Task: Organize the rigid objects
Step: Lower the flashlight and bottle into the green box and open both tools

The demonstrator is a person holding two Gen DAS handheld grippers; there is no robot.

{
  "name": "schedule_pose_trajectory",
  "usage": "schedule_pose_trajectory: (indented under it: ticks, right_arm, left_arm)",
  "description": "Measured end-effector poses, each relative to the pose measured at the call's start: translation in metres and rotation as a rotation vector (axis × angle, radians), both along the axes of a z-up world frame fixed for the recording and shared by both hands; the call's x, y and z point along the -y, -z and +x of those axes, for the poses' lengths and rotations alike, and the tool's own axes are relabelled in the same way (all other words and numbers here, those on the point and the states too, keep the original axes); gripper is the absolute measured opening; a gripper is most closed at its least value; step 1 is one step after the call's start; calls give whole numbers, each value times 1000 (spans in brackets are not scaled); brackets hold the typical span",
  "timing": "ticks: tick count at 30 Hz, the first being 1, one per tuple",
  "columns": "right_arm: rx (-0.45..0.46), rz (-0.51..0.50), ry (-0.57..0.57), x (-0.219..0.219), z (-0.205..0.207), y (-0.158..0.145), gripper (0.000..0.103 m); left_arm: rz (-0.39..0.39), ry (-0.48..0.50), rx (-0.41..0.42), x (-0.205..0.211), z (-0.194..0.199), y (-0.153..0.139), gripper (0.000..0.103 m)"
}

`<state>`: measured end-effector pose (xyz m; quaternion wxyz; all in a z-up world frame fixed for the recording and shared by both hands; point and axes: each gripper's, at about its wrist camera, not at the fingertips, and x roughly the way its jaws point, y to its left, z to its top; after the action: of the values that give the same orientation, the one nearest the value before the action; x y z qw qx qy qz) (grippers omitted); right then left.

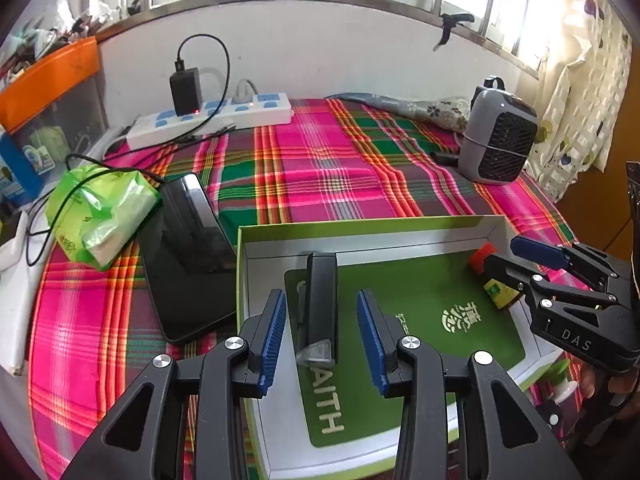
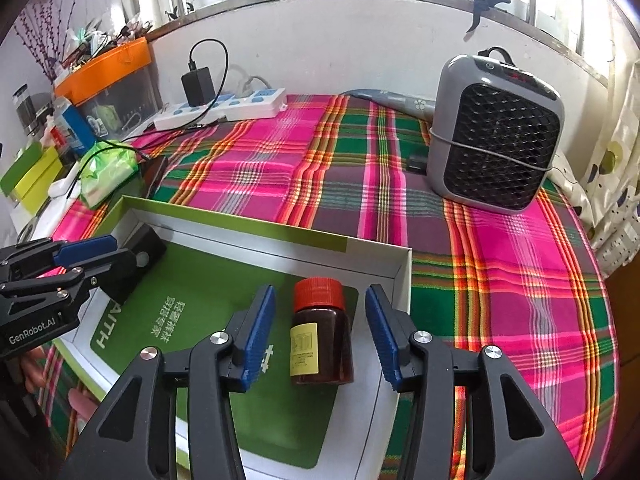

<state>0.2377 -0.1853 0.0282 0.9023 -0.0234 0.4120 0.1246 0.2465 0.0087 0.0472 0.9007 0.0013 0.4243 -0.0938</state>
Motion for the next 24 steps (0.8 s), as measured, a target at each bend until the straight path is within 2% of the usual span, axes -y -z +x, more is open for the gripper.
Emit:
schedule_pose_trajectory:
  ticks: [14, 24]
  right_arm:
    - [45, 22, 14, 3, -28, -20, 48]
    - [75, 47, 26, 10, -62, -30, 48]
  left_arm:
    - [-15, -2, 33, -1, -41, -16, 36]
    - [-46, -17, 48, -7, -77, -18, 36]
